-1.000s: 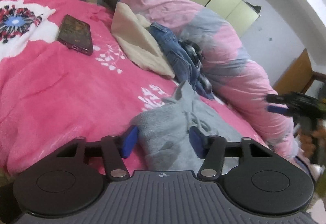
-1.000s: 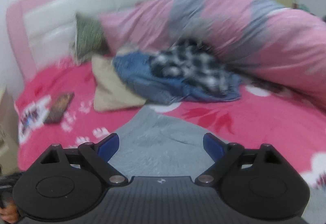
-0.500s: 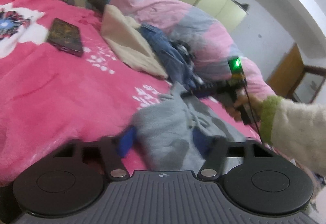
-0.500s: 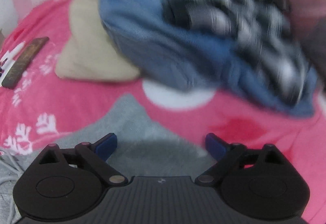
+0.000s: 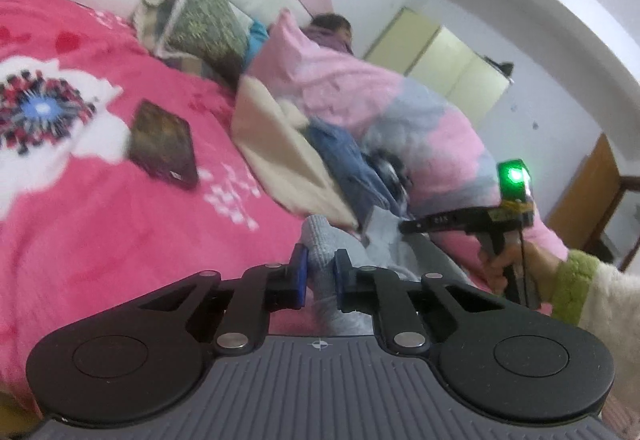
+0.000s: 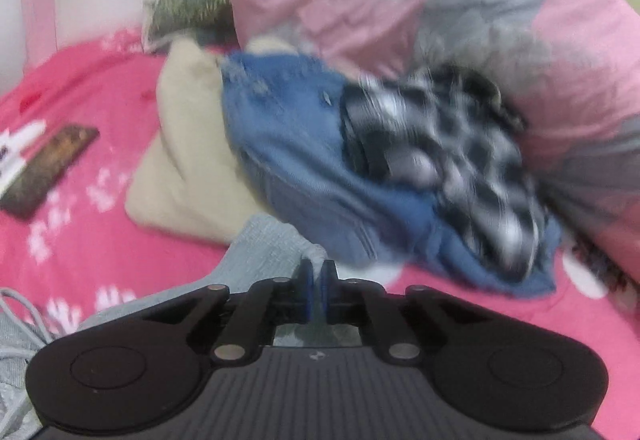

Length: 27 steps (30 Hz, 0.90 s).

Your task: Fold clothes

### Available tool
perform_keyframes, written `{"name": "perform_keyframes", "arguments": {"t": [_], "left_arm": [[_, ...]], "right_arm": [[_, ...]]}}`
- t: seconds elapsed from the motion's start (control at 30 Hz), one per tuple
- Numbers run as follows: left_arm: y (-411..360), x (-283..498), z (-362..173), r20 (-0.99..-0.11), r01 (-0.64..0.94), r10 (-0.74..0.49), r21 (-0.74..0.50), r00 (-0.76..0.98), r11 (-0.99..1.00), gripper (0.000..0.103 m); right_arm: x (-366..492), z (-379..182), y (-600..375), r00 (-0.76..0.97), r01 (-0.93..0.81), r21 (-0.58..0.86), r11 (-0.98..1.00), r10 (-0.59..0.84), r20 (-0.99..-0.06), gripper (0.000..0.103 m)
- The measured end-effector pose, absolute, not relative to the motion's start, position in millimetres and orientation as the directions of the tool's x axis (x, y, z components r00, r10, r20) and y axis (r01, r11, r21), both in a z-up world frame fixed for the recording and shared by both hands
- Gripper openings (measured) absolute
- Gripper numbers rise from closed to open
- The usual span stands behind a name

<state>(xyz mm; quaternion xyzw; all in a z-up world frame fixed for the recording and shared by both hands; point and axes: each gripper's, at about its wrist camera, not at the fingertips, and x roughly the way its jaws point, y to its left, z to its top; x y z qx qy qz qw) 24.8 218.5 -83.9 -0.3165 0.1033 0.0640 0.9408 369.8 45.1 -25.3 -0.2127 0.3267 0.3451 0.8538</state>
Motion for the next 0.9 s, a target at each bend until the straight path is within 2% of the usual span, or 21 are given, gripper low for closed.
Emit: {"name": "perform_keyframes", "arguments": {"t": [0.17,0.4,0.5,0.57,0.63,0.73,0.9], "left_arm": [[241.4,23.0,-83.6,-0.239,-0.248,0.125,-0.596,0.963,0.764,0.011],[246.1,32.3,-95.1,-0.338,-0.309,0.123,-0.579,0.933,0.755,0.015],[248.0,33.5,-96.0,-0.376,-0.327,0.111,-0.581,0.92,0.745,0.023],[250.1,29.7,-95.6,-0.391,-0.341,0.111,-0.591,0.914,0.731,0.033],[250.4,22.4,-91.6,-0.394,-0.365,0.141,-0.58,0.908,0.729,0.049],[250.1,11.4,-82.8,-0.386,-0.386,0.18,-0.564,0.905,0.73,0.057],[237.6,-5.6,-61.9,-0.348,-0.396,0.235,-0.523,0.908,0.755,0.061]], "right_arm": [[376.5,-20.6,75.8,0.548,-0.747,-0.125,0.653,0.499,-0.671,0.003],[394.6,-81.1,93.7,0.558,-0.71,-0.156,0.687,0.413,-0.719,0.005],[398.6,-85.8,89.7,0.601,-0.658,-0.182,0.731,0.364,-0.712,0.02],[399.2,-73.2,80.7,0.605,-0.635,-0.15,0.758,0.366,-0.707,0.037],[396.4,-57.2,68.1,0.619,-0.614,-0.127,0.779,0.374,-0.691,0.05],[376.5,-26.5,31.5,0.647,-0.569,-0.083,0.818,0.383,-0.659,0.052],[334.3,26.6,-40.6,0.686,-0.475,0.017,0.88,0.383,-0.618,0.052]]}}
